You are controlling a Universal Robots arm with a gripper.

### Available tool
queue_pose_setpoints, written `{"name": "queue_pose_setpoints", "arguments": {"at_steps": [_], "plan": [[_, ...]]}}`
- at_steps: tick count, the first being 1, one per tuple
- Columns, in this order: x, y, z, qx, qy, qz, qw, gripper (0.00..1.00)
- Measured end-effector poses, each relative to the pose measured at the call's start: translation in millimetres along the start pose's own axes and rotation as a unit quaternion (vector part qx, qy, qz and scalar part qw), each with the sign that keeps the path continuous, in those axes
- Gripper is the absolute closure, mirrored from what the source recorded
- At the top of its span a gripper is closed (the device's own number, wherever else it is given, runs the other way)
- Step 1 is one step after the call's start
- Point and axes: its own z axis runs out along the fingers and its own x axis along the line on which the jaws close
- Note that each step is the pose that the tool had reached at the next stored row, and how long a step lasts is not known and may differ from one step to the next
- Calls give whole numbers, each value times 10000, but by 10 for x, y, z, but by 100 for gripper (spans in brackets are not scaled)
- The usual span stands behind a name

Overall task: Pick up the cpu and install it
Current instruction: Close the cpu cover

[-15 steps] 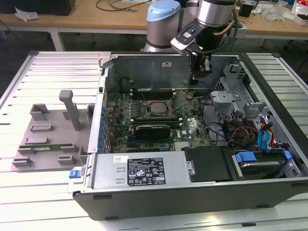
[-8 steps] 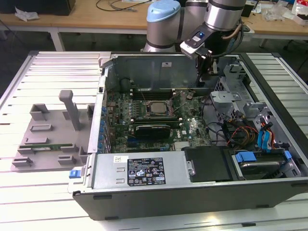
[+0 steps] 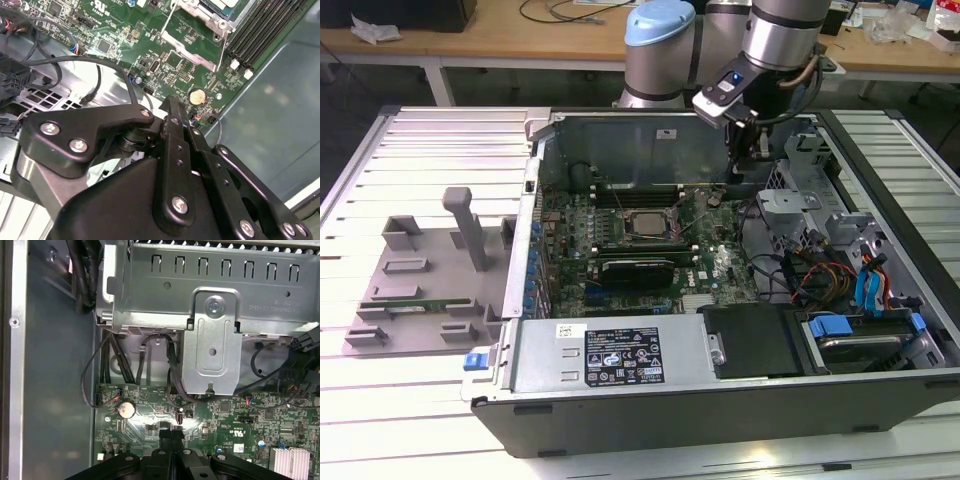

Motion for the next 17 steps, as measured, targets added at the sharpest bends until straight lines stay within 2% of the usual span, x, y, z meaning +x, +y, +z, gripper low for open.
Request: {"name": "queue_pose_setpoints", "arguments": {"at_steps": [7, 11, 15, 17], "plan": [[2, -13, 68, 0, 0, 0, 10000, 89], [6, -60, 116, 0, 0, 0, 10000, 89], [9, -125, 132, 0, 0, 0, 10000, 89], [11, -148, 172, 0, -1, -1, 10000, 89]]}}
